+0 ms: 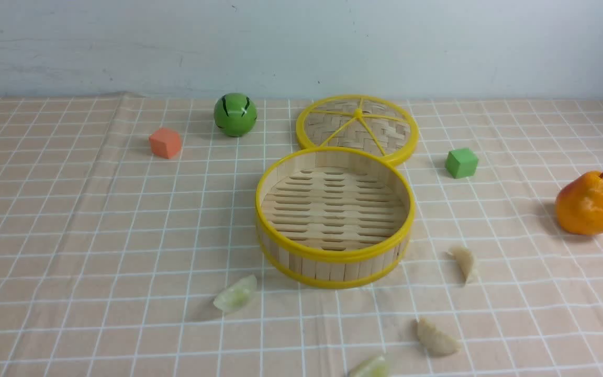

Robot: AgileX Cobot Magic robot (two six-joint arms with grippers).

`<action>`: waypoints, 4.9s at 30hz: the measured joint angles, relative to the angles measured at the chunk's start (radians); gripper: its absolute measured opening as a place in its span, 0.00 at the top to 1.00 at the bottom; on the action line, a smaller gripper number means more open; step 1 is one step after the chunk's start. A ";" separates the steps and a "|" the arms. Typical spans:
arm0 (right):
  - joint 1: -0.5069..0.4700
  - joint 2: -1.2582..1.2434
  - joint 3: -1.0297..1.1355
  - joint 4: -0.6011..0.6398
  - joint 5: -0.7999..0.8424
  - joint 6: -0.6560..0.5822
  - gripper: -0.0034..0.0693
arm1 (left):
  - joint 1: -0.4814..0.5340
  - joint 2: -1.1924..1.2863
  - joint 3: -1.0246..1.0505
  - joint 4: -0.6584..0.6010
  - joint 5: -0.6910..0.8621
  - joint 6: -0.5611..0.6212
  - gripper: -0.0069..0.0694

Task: Put the dumplings into the steamer on the table with the brown tablecloth.
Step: 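Reach for and grasp a dumpling on the table with the left gripper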

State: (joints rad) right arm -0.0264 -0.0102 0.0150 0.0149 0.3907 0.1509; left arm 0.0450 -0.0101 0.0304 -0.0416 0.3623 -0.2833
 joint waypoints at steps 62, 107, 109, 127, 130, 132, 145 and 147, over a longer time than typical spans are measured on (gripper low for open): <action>0.000 0.000 0.000 -0.117 0.001 0.000 0.62 | 0.000 0.000 0.000 0.010 -0.001 0.000 0.60; 0.051 0.597 -0.551 0.529 0.266 -0.415 0.98 | -0.208 0.686 -1.004 -0.055 0.785 0.205 0.93; 0.128 0.729 -0.651 0.489 0.412 -0.428 0.98 | -0.299 0.803 -1.034 0.042 0.865 0.189 0.93; 0.506 0.997 -0.797 0.447 0.618 -0.439 0.97 | -0.540 1.572 -1.327 0.132 0.746 0.205 0.36; 0.508 0.997 -0.797 0.447 0.604 -0.439 0.97 | -0.562 1.683 -1.406 0.131 0.732 0.208 0.21; 0.508 0.997 -0.797 0.447 0.598 -0.439 0.97 | -0.568 1.771 -1.461 0.130 0.727 0.220 0.13; 0.508 0.997 -0.797 0.446 0.595 -0.439 0.96 | -0.568 2.062 -1.517 0.143 0.611 0.269 0.34; 0.508 0.997 -0.797 0.446 0.594 -0.439 0.96 | -0.568 2.073 -1.520 0.139 0.618 0.249 0.40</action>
State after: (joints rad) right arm 0.4813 0.9866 -0.7818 0.4604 0.9846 -0.2878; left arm -0.5230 2.0629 -1.4900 0.0970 0.9801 -0.0338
